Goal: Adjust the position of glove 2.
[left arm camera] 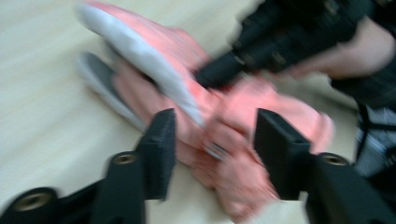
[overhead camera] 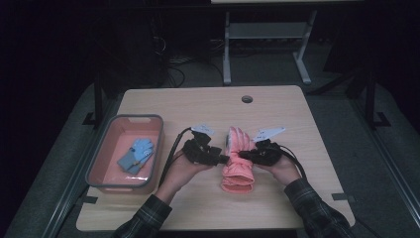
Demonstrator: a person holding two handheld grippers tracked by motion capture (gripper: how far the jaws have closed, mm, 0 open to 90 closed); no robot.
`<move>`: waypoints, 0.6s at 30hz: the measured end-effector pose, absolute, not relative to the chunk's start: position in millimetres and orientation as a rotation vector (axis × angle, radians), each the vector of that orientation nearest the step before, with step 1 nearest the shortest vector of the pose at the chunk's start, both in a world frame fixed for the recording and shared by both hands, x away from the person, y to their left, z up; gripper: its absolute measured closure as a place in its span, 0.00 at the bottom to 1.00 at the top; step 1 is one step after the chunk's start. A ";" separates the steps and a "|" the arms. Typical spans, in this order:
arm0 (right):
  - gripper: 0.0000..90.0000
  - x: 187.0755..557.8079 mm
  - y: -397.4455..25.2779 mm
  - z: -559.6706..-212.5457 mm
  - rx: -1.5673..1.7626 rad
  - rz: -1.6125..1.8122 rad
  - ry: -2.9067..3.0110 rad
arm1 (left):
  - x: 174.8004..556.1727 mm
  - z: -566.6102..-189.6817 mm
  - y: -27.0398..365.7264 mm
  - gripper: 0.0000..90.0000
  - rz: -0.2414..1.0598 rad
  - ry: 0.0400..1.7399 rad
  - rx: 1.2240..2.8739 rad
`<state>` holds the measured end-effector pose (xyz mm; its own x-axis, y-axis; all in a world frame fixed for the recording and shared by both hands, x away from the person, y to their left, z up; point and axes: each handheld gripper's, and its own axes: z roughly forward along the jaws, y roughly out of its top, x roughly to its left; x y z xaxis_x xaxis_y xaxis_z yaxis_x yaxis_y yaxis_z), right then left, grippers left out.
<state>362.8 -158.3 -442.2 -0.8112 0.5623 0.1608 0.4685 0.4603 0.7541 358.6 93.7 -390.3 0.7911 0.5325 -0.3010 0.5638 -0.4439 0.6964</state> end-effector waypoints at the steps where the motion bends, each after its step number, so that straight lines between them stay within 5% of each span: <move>1: 1.00 362.7 -158.3 -442.7 0.918 1.283 2.587 | 364.7 -390.1 94.3 0.47 -0.023 0.825 2.127; 9: 1.00 361.5 -157.1 -445.2 0.886 1.280 2.585 | 398.8 -404.5 81.3 0.23 -0.034 0.911 2.091; 18: 1.00 357.7 -153.3 -445.3 0.858 1.259 2.588 | 414.9 -424.1 70.4 0.14 -0.073 0.989 2.111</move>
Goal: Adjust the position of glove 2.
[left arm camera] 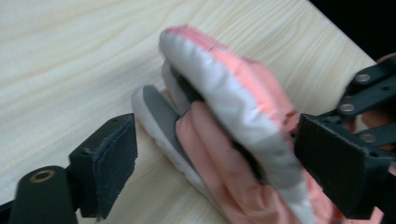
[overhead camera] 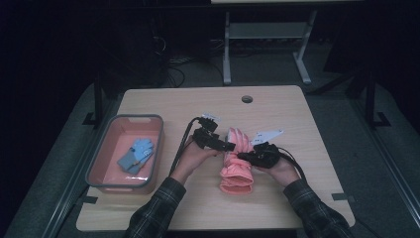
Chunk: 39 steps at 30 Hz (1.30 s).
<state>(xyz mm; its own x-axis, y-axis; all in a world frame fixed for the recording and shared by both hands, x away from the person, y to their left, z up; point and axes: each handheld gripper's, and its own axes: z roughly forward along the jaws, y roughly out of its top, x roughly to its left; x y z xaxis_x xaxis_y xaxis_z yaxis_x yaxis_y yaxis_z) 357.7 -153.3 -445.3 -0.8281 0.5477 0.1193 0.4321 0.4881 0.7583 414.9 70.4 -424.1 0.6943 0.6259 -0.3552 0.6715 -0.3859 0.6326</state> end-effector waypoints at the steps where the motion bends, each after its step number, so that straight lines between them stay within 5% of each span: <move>1: 1.00 357.7 -153.3 -445.8 0.849 1.258 2.588 | 415.7 -426.2 69.7 0.14 -0.090 1.002 2.099; 21: 1.00 350.3 -159.1 -446.4 0.823 1.174 2.625 | 420.1 -463.8 60.4 0.15 -0.205 1.051 2.076; 32: 1.00 349.7 -158.6 -451.5 0.827 1.191 2.603 | 420.1 -464.1 56.6 0.42 -0.268 1.007 2.070; 35: 0.92 348.6 -163.0 -446.1 0.832 1.218 2.589 | 419.9 -462.3 57.0 0.49 -0.265 1.004 2.074; 39: 0.68 346.2 -180.6 -437.2 0.910 1.259 2.530 | 419.2 -458.1 57.0 0.61 -0.265 0.987 2.087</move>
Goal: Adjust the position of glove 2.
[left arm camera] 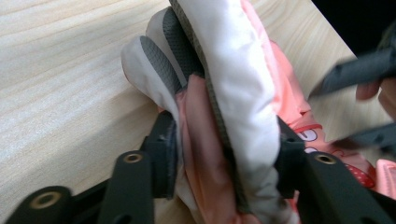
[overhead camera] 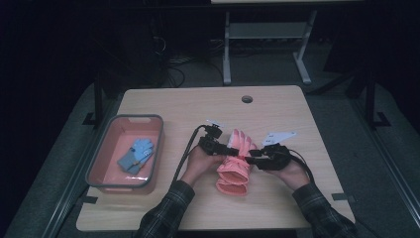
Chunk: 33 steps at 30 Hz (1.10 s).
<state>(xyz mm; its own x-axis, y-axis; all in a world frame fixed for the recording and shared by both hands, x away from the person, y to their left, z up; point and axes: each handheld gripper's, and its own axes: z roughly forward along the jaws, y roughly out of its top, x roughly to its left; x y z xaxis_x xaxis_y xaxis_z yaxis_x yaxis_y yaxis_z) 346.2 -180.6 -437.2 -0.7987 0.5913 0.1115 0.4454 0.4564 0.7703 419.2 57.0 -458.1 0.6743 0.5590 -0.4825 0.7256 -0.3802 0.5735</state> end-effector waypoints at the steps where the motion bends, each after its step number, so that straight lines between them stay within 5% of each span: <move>1: 0.63 344.4 -186.2 -436.4 0.934 1.259 2.510 | 418.9 -457.0 56.8 0.63 -0.262 0.978 2.096; 6: 0.42 333.3 -215.8 -446.5 1.064 1.177 2.438 | 416.3 -450.9 56.4 0.71 -0.252 0.951 2.104; 18: 0.16 330.3 -258.6 -479.1 1.282 0.964 2.300 | 410.5 -425.0 69.8 0.72 -0.219 0.908 2.100; 33: 0.12 332.8 -262.7 -482.9 1.287 0.982 2.264 | 400.0 -384.4 102.4 0.72 -0.117 0.884 2.082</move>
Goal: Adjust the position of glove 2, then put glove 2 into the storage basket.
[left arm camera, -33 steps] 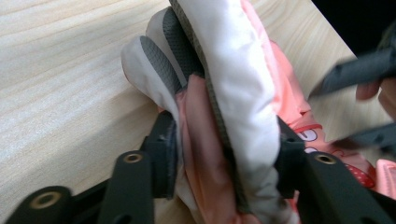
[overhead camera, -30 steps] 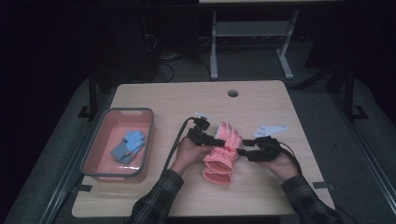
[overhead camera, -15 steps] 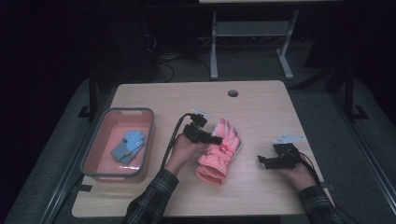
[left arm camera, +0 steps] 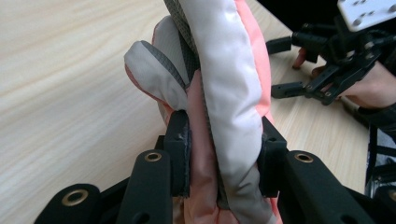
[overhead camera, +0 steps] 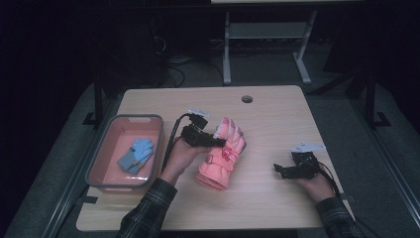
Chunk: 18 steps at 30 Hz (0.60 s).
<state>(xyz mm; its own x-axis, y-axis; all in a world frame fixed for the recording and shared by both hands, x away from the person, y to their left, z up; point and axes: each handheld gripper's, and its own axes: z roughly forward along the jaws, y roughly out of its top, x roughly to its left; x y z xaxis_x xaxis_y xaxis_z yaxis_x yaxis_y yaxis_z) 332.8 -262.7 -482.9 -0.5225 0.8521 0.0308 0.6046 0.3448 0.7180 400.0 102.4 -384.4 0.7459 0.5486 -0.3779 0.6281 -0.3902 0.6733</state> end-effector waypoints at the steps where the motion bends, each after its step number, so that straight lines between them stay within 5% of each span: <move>1: 0.13 332.8 -262.6 -482.9 1.289 0.983 2.263 | 399.6 -380.5 105.3 0.72 -0.112 0.884 2.082; 18: 0.13 334.1 -263.0 -483.0 1.306 0.972 2.245 | 393.2 -296.6 191.4 0.72 0.014 0.956 2.016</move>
<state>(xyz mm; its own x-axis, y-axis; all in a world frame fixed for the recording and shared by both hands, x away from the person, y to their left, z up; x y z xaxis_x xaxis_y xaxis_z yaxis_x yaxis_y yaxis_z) 334.1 -263.0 -483.0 -0.5045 0.8630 0.0276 0.6105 0.3339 0.7182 393.2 191.4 -296.6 0.7034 0.6297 -0.3297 0.6200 -0.3169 0.7178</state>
